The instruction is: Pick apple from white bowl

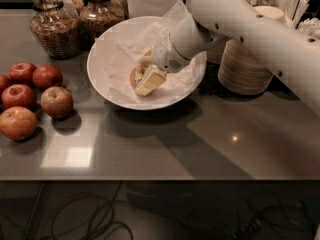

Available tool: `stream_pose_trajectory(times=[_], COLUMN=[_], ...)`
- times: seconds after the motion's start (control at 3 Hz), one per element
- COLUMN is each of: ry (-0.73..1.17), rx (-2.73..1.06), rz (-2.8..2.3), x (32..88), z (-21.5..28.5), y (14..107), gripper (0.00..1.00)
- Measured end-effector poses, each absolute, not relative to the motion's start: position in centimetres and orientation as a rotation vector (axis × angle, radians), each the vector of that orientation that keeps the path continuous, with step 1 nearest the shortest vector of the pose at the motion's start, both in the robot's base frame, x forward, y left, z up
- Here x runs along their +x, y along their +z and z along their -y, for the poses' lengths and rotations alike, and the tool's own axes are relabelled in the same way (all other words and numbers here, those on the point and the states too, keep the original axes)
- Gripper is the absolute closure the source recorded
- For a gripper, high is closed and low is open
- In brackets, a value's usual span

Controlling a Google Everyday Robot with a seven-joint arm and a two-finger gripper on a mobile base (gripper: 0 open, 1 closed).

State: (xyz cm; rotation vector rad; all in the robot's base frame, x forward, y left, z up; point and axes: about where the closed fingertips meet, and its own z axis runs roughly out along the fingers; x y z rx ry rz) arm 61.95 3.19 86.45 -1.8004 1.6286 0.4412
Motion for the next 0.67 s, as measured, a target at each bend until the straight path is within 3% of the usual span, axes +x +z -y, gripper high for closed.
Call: stream_pose_trajectory(times=[0.33, 0.67], ry=[0.441, 0.442], rx=[-1.801, -1.800], rz=[-1.629, -1.628], x=[61.95, 61.94], z=[-3.19, -3.21], y=[86.45, 86.46], gripper=[1.00, 1.00])
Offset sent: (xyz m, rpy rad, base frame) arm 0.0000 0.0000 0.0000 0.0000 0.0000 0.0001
